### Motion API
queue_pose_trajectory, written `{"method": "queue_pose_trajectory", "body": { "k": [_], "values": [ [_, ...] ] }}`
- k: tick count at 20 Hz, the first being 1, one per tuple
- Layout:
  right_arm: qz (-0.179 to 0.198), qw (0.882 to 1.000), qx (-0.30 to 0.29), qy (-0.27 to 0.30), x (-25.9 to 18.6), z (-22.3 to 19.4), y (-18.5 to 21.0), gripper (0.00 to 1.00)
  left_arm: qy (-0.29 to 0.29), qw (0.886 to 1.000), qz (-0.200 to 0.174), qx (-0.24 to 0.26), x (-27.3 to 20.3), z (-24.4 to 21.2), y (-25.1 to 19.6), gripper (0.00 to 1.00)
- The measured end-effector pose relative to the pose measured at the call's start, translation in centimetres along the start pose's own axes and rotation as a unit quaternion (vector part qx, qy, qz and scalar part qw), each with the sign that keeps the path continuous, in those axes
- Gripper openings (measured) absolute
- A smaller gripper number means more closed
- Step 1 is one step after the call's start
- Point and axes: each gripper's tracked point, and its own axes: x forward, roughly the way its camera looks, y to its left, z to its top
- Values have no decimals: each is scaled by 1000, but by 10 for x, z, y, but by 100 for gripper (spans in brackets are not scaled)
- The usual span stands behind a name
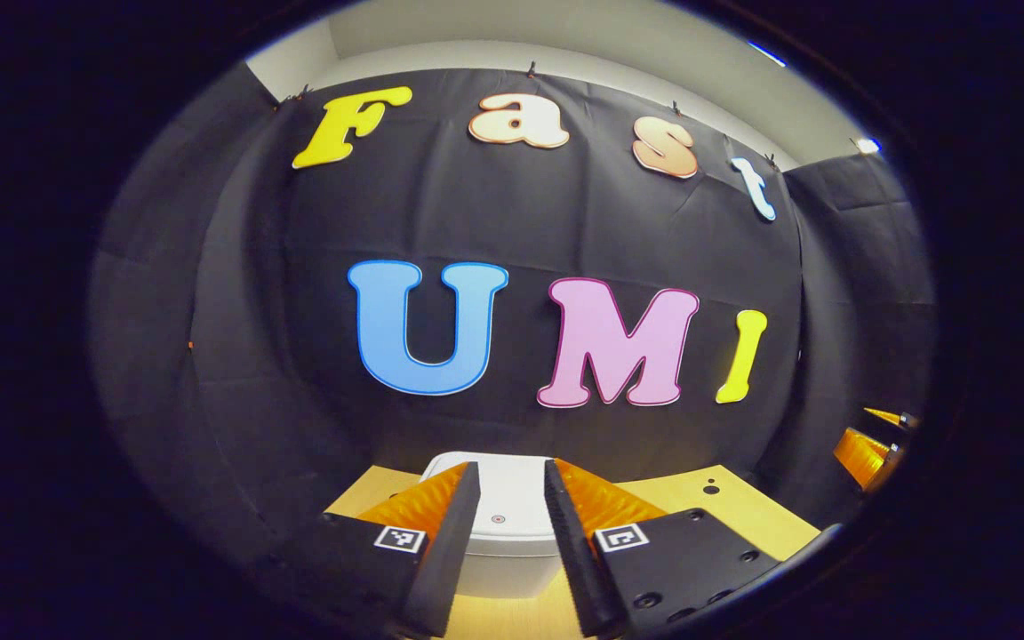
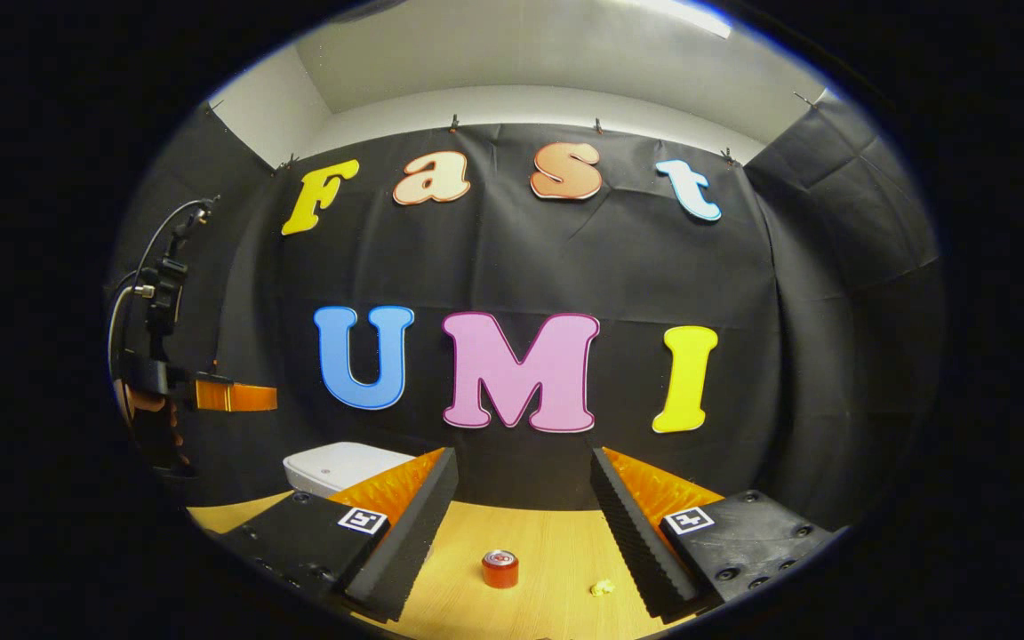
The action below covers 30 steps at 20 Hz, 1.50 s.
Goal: Press the lid of the desktop garbage bin to open it, pick up the crumpled paper on the desktop and throw it into the bin, then pick up the pop can on the desktop and drop it into the bin, and finally close the garbage bin lid.
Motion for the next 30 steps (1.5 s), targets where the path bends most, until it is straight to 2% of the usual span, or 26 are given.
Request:
{"method": "queue_pose_trajectory", "body": {
  "k": [1, 3, 9, 15, 20, 24, 28, 30],
  "values": [
    [-4, 1000, -5, 5, 2, -6, -4, 96, 8, 1000, -2, -3, 9, -5, 1, 43],
    [-10, 1000, -13, 23, 7, -23, -11, 96, 27, 1000, -6, -1, 27, -15, 3, 30],
    [-29, 997, -6, 66, 23, -63, -32, 97, 75, 997, -8, 19, 76, -44, 6, 10],
    [-41, 996, 3, 73, 31, -81, -49, 96, 154, 988, -12, 14, 96, -96, 9, 5],
    [-45, 996, 7, 78, 30, -86, -58, 97, 182, 983, -22, 25, 100, -120, 4, 5],
    [-47, 996, 13, 78, 29, -86, -62, 96, 182, 982, -34, 22, 100, -125, 4, 6],
    [-32, 996, 18, 81, 27, -89, -58, 96, 188, 981, -45, 34, 99, -127, 5, 7],
    [-24, 997, 19, 77, 26, -85, -58, 96, 167, 984, -43, 37, 100, -120, 3, 6]
  ]
}}
